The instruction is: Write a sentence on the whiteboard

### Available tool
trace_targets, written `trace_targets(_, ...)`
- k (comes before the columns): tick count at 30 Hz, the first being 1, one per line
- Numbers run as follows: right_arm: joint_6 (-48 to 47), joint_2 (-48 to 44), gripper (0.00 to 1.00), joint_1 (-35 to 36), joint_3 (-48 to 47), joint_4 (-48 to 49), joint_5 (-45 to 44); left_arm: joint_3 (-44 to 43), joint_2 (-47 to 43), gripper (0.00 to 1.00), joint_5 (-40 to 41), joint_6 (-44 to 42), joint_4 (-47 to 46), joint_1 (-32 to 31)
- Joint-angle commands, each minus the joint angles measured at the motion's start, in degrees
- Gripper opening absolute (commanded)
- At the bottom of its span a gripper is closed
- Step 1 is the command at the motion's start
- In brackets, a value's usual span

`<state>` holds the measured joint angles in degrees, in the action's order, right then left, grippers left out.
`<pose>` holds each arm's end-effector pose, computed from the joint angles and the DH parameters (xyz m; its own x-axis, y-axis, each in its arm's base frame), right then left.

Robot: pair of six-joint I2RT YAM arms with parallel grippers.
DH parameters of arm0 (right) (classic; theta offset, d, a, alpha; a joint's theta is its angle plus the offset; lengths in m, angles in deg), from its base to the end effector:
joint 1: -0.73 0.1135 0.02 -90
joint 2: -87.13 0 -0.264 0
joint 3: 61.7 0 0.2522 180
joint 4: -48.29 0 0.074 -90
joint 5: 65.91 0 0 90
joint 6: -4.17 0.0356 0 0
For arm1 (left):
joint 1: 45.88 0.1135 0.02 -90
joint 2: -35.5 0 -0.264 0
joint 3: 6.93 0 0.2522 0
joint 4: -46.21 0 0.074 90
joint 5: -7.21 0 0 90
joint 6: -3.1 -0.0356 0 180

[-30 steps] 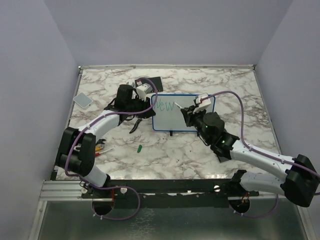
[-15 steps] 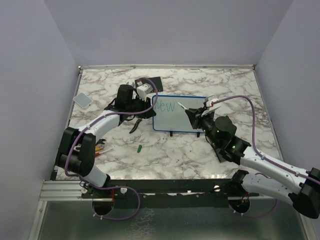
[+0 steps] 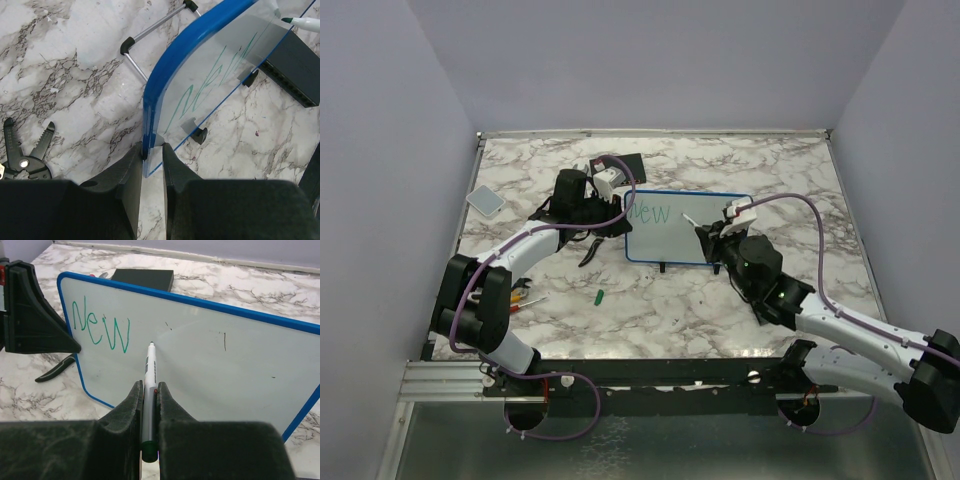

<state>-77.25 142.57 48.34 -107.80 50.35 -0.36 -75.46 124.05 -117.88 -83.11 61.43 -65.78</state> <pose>0.1623 0.1560 0.2765 -0.1435 0.0443 -0.9887 -0.3784 0.9206 0.0961 0.3076 -0.1331 0.2316 -0.5890 0.1557 -0.7930 0.6826 0.6212 -0.3850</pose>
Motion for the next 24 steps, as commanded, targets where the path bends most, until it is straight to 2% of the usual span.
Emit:
trace_targets(1,0.5,1.7,0.01,-0.2,0.0,0.4,-3.5,-1.0,-0.8,0.21,-0.2,-0.6,0.8,-0.3)
trace_targets(13,-2.4,3.1,0.01,-0.2,-0.9,3.5,-1.4,-1.0,-0.9,0.21,-0.4,-0.6,0.9,-0.3)
trace_targets(24,-1.7,6.8,0.01,-0.2,-1.3,1.3,3.1,-1.0,-0.9,0.21,-0.3,-0.5,0.8,-0.2)
